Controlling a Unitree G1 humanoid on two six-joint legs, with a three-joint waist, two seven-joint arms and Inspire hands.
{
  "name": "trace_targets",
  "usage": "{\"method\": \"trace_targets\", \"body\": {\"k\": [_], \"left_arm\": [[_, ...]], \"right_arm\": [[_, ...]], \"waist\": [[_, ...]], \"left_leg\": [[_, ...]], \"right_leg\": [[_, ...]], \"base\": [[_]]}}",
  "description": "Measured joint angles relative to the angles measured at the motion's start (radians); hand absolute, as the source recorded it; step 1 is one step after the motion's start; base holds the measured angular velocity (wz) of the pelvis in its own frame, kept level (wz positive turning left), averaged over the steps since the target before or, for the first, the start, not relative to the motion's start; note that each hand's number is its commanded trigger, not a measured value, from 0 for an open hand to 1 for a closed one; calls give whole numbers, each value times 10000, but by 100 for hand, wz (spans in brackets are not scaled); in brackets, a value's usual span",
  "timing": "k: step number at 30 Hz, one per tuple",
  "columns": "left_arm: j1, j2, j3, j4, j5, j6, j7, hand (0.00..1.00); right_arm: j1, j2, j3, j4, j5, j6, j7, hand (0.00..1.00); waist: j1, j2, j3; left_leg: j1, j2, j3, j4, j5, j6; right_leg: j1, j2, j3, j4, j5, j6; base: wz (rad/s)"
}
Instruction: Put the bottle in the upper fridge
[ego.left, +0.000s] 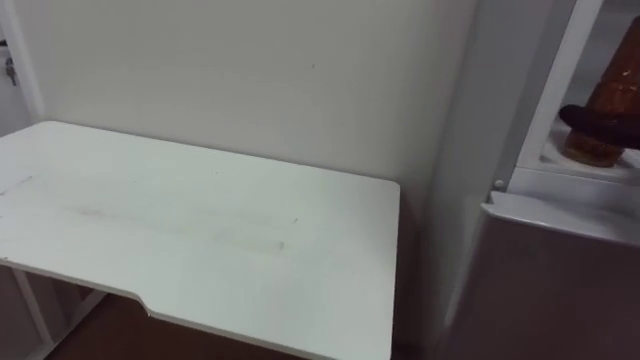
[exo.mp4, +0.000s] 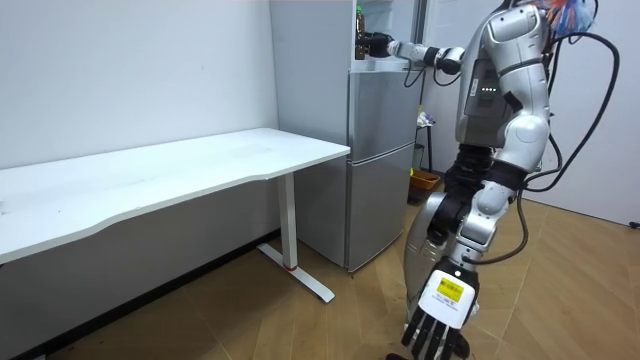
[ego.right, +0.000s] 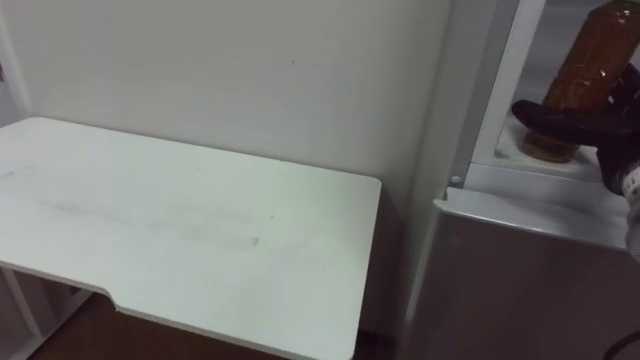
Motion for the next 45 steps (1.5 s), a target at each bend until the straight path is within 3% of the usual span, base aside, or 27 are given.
{"method": "trace_targets", "body": {"k": [11,18,25,29,33,39,45], "left_arm": [[73,-34,19,20,21,2,-64,0],[256,-290,20,-17,11,-3,-64,0],[315,-419,108,-11,-60,-1,-39,0],[447,-465,217,-6,-234,-55,31,0],[470,-588,369,64,-367,-437,178,0],[439,-682,395,406,-406,-667,251,0],[453,-689,393,479,-406,-677,256,0]], "right_arm": [[510,0,-620,-1057,102,0,243,0],[1953,2,-1162,-3183,-537,-1,196,0],[2741,23,-1671,-4293,-1429,0,-412,0],[3084,131,-1948,-5224,-1527,-35,-924,0],[3860,173,-2312,-6232,-1604,-322,-1358,0],[5082,871,-2943,-8092,-2533,-747,-1953,0],[5967,1430,-3044,-9249,-2669,-818,-2264,0]], "waist": [[-59,-35,-37],[-81,-26,-57],[-120,94,14],[-229,58,25],[-265,-31,85],[-369,17,96],[-378,92,93]], "left_leg": [[209,14,214,-109,-14,14],[388,32,440,-190,-47,39],[532,32,518,-236,-58,48],[675,24,534,-343,-55,45],[818,18,590,-438,-73,42],[871,18,730,-465,-148,53],[1049,26,934,-582,-150,57]], "right_leg": [[2,-7,148,-1,-7,12],[25,3,429,24,9,35],[153,-10,504,8,8,41],[233,7,518,-47,4,56],[364,20,569,-169,9,83],[357,21,632,-175,-9,118],[366,20,836,-148,-10,124]], "base": [[-4],[-10],[-3],[0],[-2],[-7],[-9]]}}
